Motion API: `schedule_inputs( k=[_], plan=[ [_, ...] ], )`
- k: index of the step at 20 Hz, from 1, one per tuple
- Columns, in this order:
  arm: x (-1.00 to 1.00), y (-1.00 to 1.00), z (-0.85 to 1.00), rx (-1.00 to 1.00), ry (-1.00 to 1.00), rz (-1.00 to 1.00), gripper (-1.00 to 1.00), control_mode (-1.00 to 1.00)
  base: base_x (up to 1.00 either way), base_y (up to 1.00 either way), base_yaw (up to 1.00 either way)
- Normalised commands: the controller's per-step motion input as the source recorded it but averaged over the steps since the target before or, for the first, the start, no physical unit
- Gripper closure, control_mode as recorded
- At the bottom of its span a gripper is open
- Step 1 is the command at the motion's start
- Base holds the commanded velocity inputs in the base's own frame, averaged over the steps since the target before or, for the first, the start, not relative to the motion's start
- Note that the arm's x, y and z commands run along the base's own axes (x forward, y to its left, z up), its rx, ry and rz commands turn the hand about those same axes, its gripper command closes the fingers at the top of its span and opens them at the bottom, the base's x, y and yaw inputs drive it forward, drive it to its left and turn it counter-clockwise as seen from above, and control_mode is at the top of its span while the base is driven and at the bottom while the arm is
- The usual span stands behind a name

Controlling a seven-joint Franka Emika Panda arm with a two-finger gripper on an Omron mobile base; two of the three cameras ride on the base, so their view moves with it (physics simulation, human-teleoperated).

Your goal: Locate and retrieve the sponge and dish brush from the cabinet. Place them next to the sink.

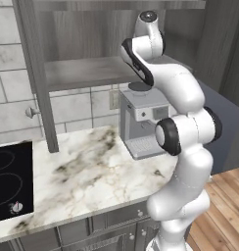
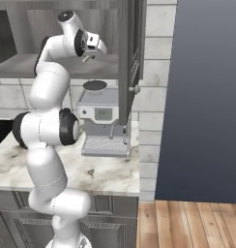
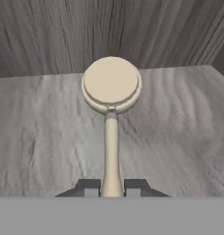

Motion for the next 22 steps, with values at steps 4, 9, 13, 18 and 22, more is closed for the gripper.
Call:
schedule_inputs(
  k=[4,9,13,18,22],
  plan=[
    [-0.86,0.03,0.02,0.00,-0.09,-0.03,1.00,-1.00,0.00,0.00,0.00],
    [-0.85,0.07,0.07,0.00,-0.11,-0.02,1.00,-1.00,0.00,0.00,0.00],
    [-0.77,0.12,0.30,-0.01,-0.08,0.00,1.00,-1.00,0.00,0.00,0.00],
    [-0.69,0.06,0.42,0.00,0.00,0.00,1.00,-1.00,0.00,0.00,0.00],
    [-0.70,0.08,0.24,0.03,0.04,0.00,1.00,-1.00,0.00,0.00,0.00]
  ],
)
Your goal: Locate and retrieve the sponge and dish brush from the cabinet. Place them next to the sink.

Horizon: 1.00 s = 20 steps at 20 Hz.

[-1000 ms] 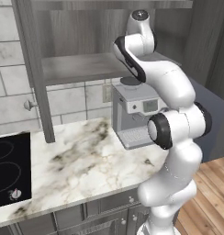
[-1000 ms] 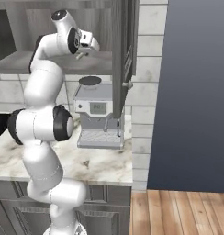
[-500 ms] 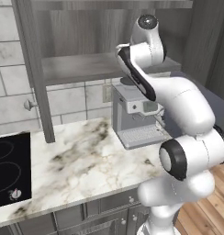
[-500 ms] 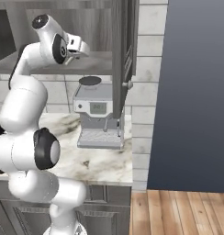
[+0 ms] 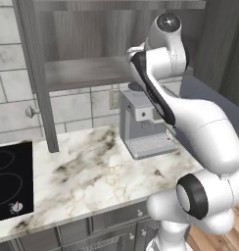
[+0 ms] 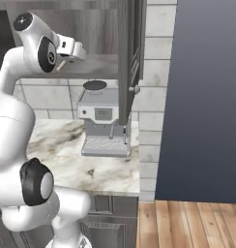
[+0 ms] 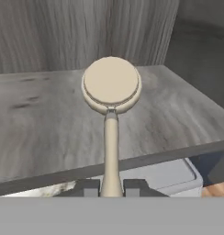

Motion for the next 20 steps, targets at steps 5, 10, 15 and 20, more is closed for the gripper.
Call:
schedule_inputs(
  k=[5,10,15,20],
  plan=[
    [-0.56,0.02,0.00,0.01,0.00,0.06,1.00,-1.00,0.00,0.00,0.00],
    [-0.98,0.14,0.00,0.00,0.00,0.00,1.00,-1.00,0.00,0.00,0.00],
    [-1.00,0.17,-0.09,0.00,0.01,0.00,1.00,-1.00,0.00,0.00,0.00],
    [-1.00,0.16,-0.14,0.00,0.01,0.00,1.00,-1.00,0.00,0.00,0.00]
  ],
)
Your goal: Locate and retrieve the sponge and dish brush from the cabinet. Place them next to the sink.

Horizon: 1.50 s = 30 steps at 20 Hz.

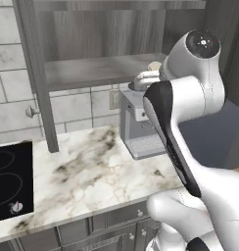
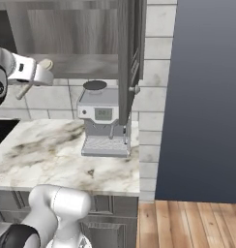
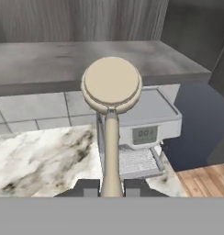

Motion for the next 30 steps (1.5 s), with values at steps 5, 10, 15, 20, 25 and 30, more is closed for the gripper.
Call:
schedule_inputs(
  k=[5,10,15,20,25,30],
  plan=[
    [-1.00,0.08,-0.30,0.00,0.08,0.00,1.00,-1.00,0.00,0.00,0.00],
    [-1.00,0.04,-0.34,0.00,0.08,0.00,1.00,-1.00,0.00,0.00,0.00],
    [-1.00,0.07,-0.28,0.02,0.09,-0.02,1.00,-1.00,0.00,0.00,0.00],
    [-0.72,0.01,-0.40,0.03,0.04,-0.04,1.00,-1.00,0.00,0.00,0.00],
    [0.03,-0.08,-0.49,0.00,0.00,0.09,1.00,-1.00,0.00,0.00,0.00],
    [0.00,-0.05,-0.45,0.00,0.00,0.09,1.00,-1.00,0.00,0.00,0.00]
  ],
)
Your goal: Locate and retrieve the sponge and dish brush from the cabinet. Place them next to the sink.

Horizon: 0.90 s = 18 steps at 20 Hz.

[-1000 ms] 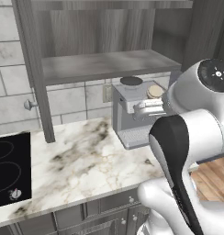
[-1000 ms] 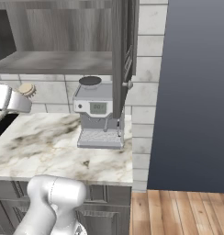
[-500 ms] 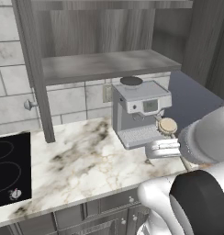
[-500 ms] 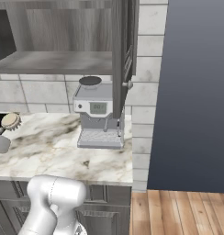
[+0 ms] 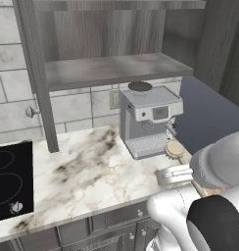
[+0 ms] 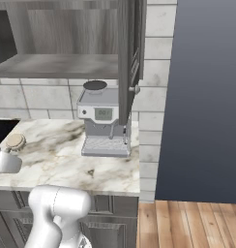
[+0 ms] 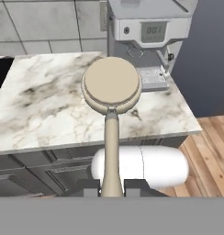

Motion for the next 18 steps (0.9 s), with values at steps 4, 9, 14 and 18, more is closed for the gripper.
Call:
schedule_inputs(
  k=[4,9,14,18],
  plan=[
    [-0.09,0.00,-0.12,0.00,0.00,0.04,1.00,-1.00,0.00,0.00,0.00],
    [0.00,0.00,0.00,0.00,0.00,0.00,1.00,-1.00,0.00,0.00,0.00],
    [-0.04,0.00,-0.01,0.00,0.00,0.00,1.00,-1.00,0.00,0.00,0.00],
    [0.00,0.00,0.00,0.00,0.00,0.00,1.00,1.00,-0.52,0.00,0.00]
  ],
)
